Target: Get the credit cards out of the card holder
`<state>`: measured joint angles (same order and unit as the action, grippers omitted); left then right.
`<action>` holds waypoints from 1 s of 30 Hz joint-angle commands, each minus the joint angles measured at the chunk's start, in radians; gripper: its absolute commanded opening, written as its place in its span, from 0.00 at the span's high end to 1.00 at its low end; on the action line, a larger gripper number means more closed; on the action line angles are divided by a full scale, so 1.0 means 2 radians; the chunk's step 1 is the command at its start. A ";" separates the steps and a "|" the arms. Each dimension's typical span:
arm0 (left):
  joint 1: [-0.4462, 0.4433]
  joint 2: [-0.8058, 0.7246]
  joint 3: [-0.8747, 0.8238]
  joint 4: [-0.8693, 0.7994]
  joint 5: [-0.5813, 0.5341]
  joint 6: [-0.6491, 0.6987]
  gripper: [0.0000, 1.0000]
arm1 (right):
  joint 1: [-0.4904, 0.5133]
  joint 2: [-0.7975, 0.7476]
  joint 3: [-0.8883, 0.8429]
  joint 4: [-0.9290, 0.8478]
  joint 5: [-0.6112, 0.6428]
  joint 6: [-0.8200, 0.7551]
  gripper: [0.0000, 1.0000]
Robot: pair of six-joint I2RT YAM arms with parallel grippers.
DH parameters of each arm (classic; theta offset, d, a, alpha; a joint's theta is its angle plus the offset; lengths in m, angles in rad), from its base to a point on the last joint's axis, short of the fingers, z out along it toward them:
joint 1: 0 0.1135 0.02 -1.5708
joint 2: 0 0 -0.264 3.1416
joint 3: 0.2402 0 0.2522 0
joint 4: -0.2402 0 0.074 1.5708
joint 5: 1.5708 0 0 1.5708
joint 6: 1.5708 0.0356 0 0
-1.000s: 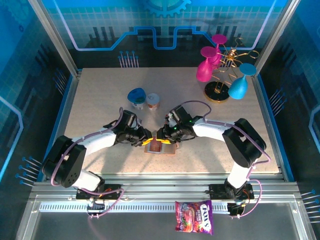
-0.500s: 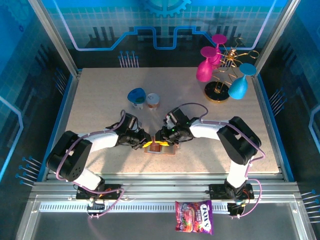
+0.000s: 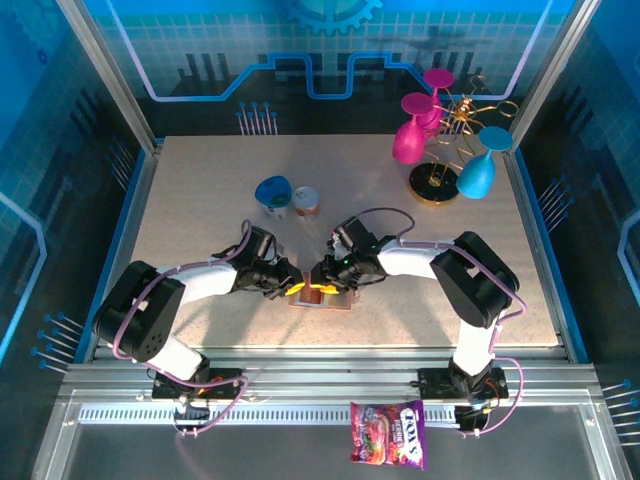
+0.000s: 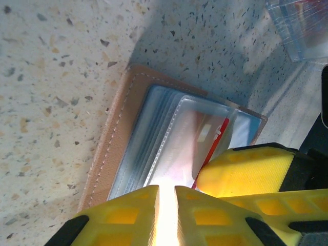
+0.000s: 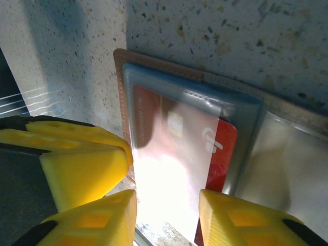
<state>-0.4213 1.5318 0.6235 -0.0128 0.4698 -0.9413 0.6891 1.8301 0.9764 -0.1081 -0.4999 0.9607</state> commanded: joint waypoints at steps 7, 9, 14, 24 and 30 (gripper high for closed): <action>0.004 0.003 -0.005 0.001 0.009 0.001 0.84 | 0.005 -0.001 0.020 -0.072 0.030 -0.038 0.61; 0.004 0.003 -0.004 0.001 0.010 0.000 0.84 | 0.003 -0.006 0.020 -0.072 0.030 -0.039 0.61; 0.004 -0.002 0.004 -0.008 0.012 0.003 0.84 | 0.001 -0.023 0.020 -0.066 0.028 -0.038 0.61; 0.004 -0.003 0.042 -0.044 0.014 0.029 0.88 | -0.009 -0.050 0.005 -0.059 0.027 -0.031 0.61; 0.000 0.011 0.050 -0.044 0.022 0.033 0.89 | -0.014 -0.053 -0.011 -0.052 0.028 -0.028 0.61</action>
<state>-0.4217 1.5330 0.7010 -0.0639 0.4805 -0.9066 0.6720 1.7435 0.9756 -0.2089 -0.4519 0.9009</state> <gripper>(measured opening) 0.107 0.391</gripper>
